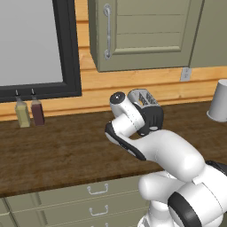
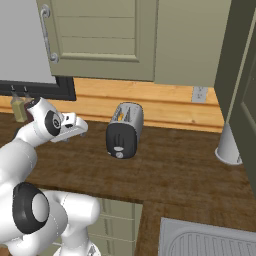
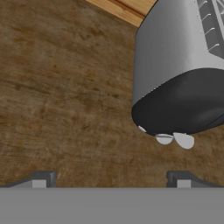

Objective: Start the toaster. Once the lever pops up, take the bread to the plate on the dining counter.

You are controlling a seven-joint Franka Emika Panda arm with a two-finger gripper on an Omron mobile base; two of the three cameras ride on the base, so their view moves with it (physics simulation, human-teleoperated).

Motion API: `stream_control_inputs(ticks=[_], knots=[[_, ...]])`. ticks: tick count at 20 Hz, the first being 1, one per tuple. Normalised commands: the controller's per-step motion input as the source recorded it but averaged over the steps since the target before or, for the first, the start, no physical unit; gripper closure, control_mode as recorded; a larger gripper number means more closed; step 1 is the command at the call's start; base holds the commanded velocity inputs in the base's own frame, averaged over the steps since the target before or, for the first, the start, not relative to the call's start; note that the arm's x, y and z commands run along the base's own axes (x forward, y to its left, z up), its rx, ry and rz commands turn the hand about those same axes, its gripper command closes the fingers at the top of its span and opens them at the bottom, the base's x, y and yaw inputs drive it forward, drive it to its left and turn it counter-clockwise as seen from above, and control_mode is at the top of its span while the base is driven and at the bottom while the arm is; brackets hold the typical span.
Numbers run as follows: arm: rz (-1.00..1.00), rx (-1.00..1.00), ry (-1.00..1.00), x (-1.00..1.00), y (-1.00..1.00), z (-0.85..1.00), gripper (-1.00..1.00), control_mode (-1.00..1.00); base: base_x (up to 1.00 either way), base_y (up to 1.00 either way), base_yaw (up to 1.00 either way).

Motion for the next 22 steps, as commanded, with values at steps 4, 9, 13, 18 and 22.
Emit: stream_control_inputs(ticks=[4, 9, 13, 18, 22], knots=[[0.00, 0.00, 0.00, 0.00, 0.00, 0.00, -1.00, -1.00, 0.00, 0.00, 0.00], [0.00, 0.00, 0.00, 0.00, 0.00, 0.00, -1.00, -1.00, 0.00, 0.00, 0.00], [0.00, 0.00, 0.00, 0.00, 0.00, 0.00, -1.00, -1.00, 0.00, 0.00, 0.00], [0.00, 0.00, 0.00, 0.00, 0.00, 0.00, -1.00, -1.00, 0.00, 0.00, 0.00], [0.00, 0.00, 0.00, 0.00, 0.00, 0.00, -1.00, -1.00, 0.00, 0.00, 0.00]])
